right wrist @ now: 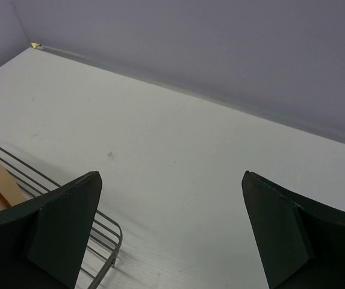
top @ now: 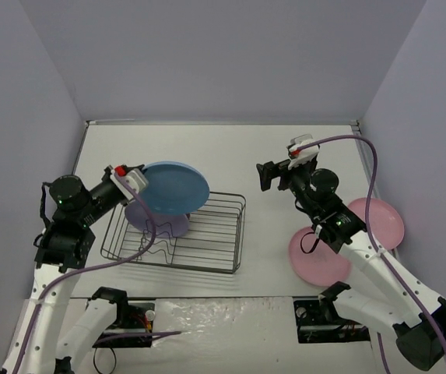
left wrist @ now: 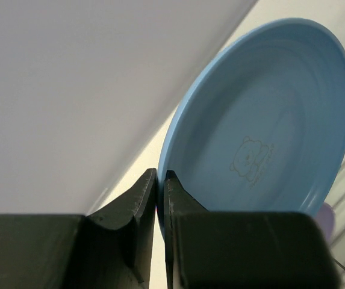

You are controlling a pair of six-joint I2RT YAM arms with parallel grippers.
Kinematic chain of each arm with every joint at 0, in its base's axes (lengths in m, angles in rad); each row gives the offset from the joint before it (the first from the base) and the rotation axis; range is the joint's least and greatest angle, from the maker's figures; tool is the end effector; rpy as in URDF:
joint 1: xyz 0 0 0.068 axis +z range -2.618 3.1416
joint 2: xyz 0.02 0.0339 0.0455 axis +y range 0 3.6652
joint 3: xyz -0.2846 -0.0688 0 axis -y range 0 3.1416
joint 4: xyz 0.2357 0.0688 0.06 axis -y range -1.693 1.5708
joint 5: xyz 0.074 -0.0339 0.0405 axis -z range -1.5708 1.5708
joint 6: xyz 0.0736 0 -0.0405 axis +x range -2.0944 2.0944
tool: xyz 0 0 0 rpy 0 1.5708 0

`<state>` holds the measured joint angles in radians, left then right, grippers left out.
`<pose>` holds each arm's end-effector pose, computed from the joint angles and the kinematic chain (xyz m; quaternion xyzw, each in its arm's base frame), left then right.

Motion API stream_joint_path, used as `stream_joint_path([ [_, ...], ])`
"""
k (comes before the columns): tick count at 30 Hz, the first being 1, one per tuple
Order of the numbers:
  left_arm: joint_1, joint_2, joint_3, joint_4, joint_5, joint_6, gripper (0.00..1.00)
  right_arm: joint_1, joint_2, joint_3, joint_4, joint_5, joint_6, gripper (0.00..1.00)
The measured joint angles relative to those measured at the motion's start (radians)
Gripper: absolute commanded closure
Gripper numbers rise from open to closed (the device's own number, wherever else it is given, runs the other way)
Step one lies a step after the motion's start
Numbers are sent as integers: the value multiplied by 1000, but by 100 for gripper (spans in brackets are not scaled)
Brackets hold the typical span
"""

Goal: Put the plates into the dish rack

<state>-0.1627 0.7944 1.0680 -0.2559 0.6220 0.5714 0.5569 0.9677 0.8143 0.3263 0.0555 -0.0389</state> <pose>0.1560 -0.0691 0.4404 0.4432 0.5444 -0.0722 0.7085 0.2110 0.1265 0.3965 -0.1685 0.6211 0.1787 0.7443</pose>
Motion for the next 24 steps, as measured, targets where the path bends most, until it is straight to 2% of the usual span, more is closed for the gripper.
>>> stream_joint_path([
  [5, 0, -176, -199, 28, 43, -6, 100, 1, 19, 0, 5, -1, -7, 0],
  [13, -1, -352, -292, 87, 13, -9, 100, 1, 64, 0, -3, -5, -13, 0],
  [24, -1, -330, -530, 248, -64, -8, 100, 1, 64, 0, -2, -75, -16, 0],
])
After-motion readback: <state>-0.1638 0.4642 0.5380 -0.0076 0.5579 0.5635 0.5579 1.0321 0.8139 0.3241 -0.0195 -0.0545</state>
